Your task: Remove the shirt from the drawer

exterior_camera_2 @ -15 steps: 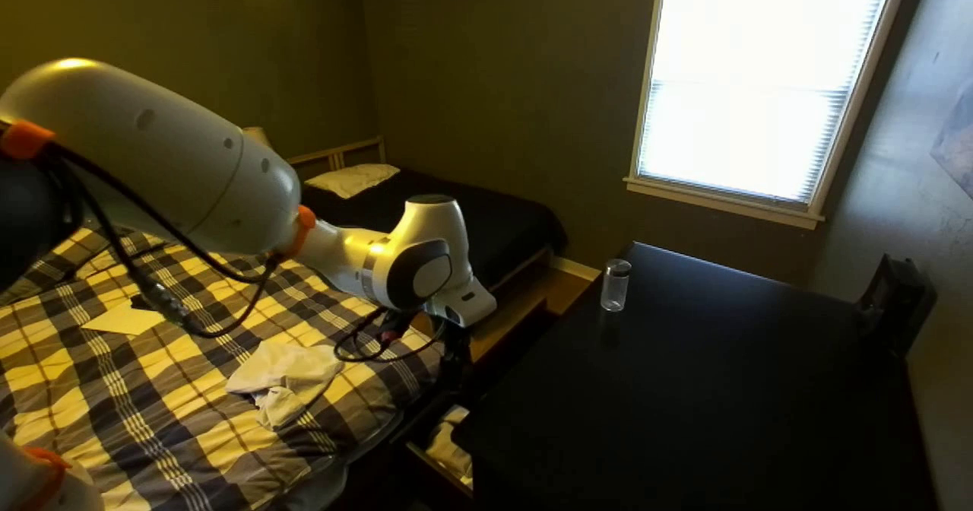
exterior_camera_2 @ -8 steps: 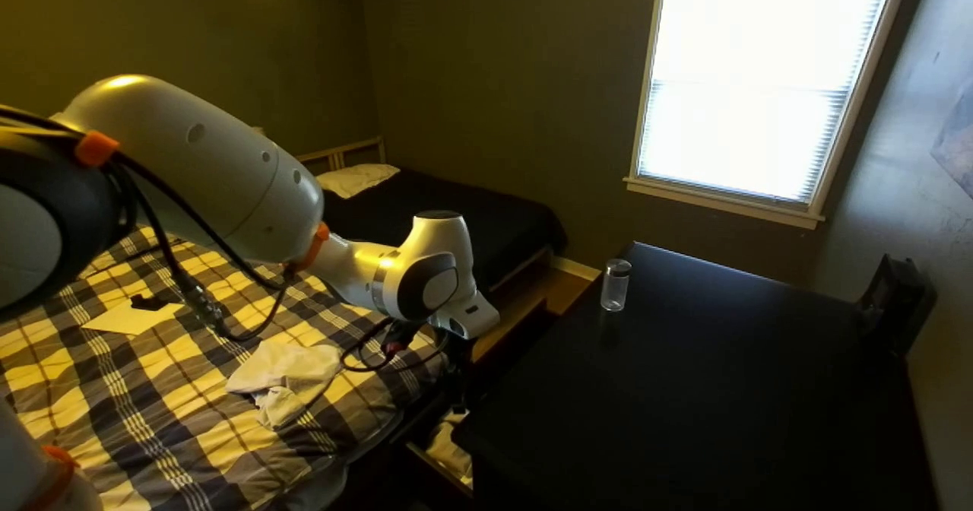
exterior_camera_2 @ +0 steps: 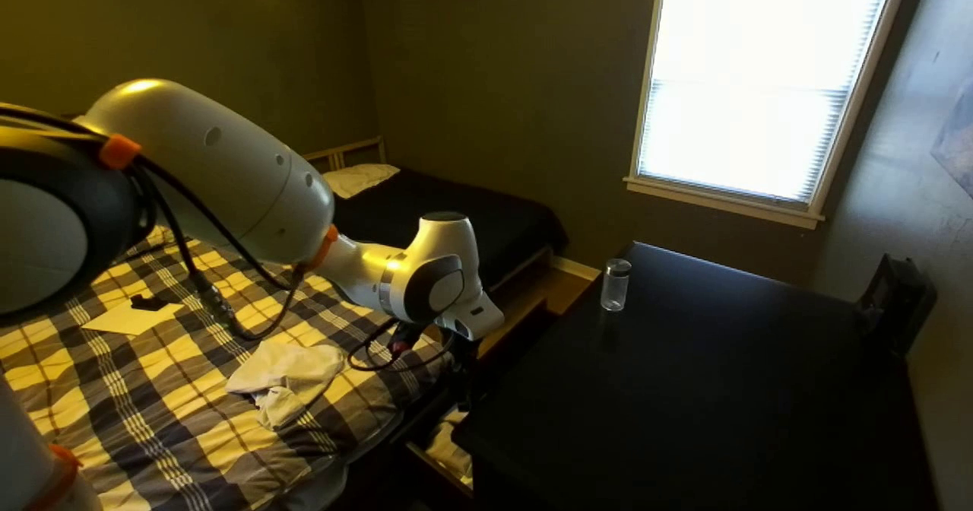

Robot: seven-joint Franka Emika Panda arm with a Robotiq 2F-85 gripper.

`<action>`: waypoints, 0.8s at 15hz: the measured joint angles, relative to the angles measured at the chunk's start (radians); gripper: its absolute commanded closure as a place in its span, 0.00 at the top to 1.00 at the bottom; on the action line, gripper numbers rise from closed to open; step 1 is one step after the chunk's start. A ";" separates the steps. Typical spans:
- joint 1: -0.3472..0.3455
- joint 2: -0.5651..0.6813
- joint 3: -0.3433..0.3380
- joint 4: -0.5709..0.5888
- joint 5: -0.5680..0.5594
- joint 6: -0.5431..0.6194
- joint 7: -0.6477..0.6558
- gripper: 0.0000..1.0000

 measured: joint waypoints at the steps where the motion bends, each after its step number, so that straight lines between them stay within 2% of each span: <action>1: 0.003 0.023 -0.004 0.011 0.007 0.009 0.009 1.00; 10: 0.081 0.265 -0.065 0.129 0.034 0.090 0.152 1.00; 12: 0.099 0.308 -0.082 0.151 0.035 0.108 0.170 0.95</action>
